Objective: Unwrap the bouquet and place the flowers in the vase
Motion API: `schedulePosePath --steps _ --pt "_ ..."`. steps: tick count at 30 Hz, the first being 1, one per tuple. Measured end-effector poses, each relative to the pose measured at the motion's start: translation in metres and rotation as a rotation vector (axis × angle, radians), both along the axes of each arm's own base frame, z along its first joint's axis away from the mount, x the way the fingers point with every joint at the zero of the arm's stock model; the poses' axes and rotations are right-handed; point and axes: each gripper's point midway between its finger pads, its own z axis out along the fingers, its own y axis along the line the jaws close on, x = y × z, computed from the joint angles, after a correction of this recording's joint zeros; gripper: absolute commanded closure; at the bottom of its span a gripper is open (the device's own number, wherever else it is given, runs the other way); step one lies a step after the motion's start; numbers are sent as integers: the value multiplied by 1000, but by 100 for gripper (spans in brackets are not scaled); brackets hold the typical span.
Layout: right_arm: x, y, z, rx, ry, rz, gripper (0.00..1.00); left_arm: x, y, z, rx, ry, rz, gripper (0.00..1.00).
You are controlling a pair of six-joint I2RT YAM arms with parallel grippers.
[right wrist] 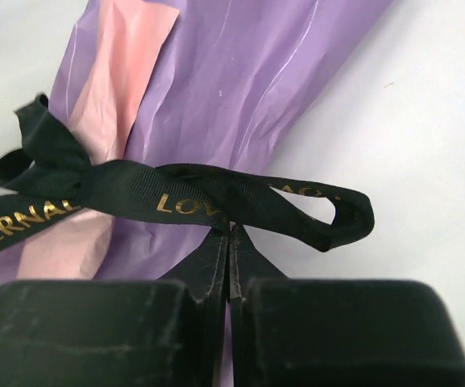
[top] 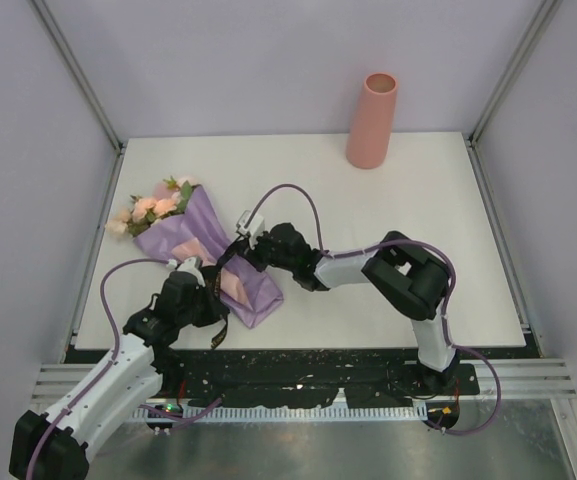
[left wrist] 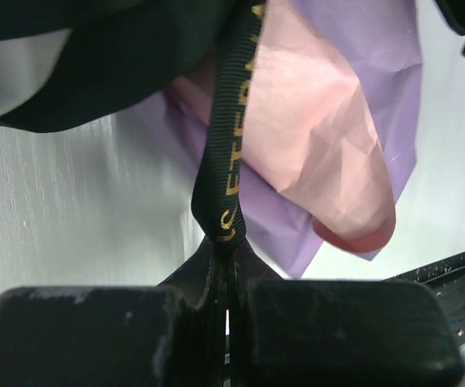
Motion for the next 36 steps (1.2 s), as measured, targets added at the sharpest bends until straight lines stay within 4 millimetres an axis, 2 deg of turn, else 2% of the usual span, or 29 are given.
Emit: schedulePosePath --steps 1,2,3,4,5,9,14,18,27,36 --pt "1 -3 2 -1 -4 -14 73 0 0 0 -1 2 3 100" --pt "4 -5 6 2 -7 -28 68 0 1 0 1 2 7 100" --pt "7 -7 11 8 -9 -42 67 0 1 -1 2 4 11 100" --pt "8 -8 15 15 -11 -50 74 0 1 -1 4 7 12 100" --pt "10 -9 20 20 -17 -56 94 0 2 -2 6 9 14 100" --pt "12 -9 35 46 -29 -53 95 0 3 -4 12 15 17 100" --pt "10 -8 36 65 -17 -44 95 0 3 -5 15 20 18 100" --pt "16 -17 31 73 16 -105 95 0 3 -5 15 21 20 100" --pt "61 -57 54 151 84 -287 95 4 4 -3 7 17 58 100" --pt "75 -75 46 138 130 -374 95 5 4 -1 -6 15 77 100"
